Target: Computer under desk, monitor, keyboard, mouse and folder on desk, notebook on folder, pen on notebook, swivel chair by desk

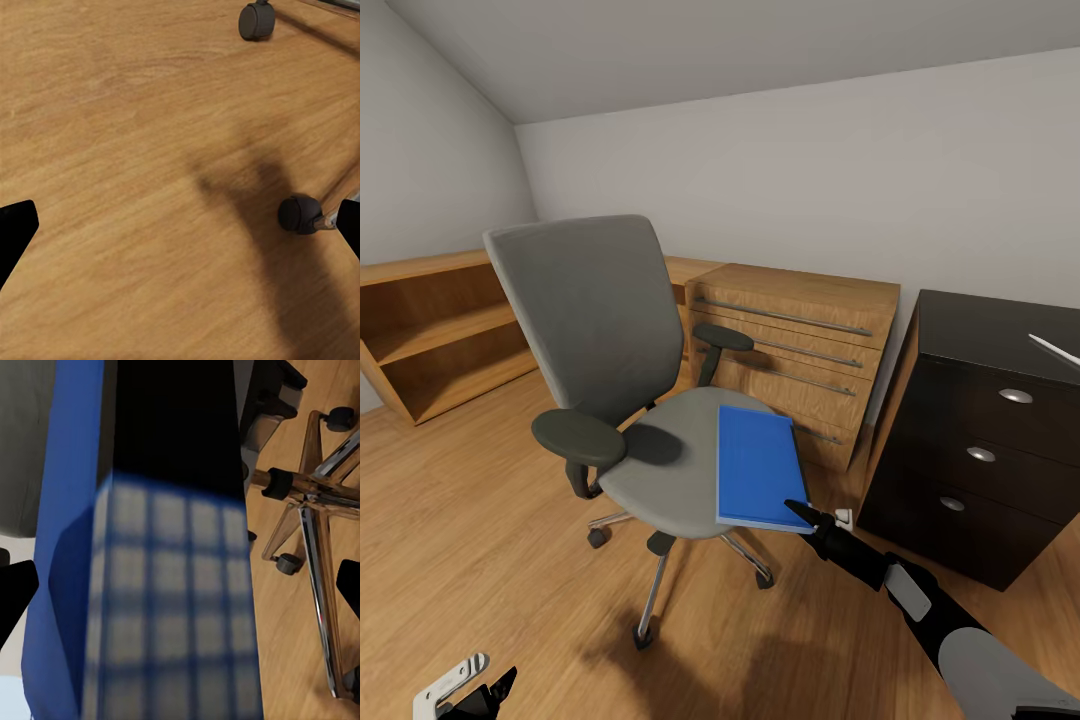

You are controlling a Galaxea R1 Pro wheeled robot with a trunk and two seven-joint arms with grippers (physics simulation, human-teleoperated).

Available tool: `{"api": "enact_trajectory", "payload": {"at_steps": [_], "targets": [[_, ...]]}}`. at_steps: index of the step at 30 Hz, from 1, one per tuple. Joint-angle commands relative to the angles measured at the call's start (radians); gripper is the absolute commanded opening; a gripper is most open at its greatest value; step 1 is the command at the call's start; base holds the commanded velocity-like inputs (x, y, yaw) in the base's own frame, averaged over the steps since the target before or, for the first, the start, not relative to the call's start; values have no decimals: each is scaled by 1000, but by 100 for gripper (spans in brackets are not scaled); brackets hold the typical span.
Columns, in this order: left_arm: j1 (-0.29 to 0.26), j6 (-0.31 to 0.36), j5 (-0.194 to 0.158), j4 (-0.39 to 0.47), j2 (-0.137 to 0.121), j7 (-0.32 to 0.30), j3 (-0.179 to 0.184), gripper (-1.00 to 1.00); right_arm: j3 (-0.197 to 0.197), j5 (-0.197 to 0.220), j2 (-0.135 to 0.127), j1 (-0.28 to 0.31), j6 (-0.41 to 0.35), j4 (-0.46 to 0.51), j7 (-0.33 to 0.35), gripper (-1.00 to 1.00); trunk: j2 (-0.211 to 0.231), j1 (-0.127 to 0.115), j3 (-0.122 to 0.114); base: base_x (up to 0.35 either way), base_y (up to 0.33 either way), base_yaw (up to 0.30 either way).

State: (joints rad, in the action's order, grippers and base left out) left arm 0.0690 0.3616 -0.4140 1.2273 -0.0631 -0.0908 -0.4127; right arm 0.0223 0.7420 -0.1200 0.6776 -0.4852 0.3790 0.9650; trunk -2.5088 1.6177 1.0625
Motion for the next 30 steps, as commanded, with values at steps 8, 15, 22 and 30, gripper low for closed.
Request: {"api": "enact_trajectory", "payload": {"at_steps": [8,15,22,30], "targets": [[0,7,-6,1,0,-2,-2,100,2,3,0,0,-9,0,1,100,0,0,1,0,0,0],[0,7,-6,1,0,-1,-2,100,2,3,0,0,-9,0,1,100,0,0,1,0,0,0],[0,7,-6,1,0,0,-2,100,2,3,0,0,-9,0,2,-100,0,0,1,0,0,0],[0,7,-6,1,0,-1,-2,100,2,3,-1,0,-9,0,2,-100,0,0,1,0,0,0]]}}
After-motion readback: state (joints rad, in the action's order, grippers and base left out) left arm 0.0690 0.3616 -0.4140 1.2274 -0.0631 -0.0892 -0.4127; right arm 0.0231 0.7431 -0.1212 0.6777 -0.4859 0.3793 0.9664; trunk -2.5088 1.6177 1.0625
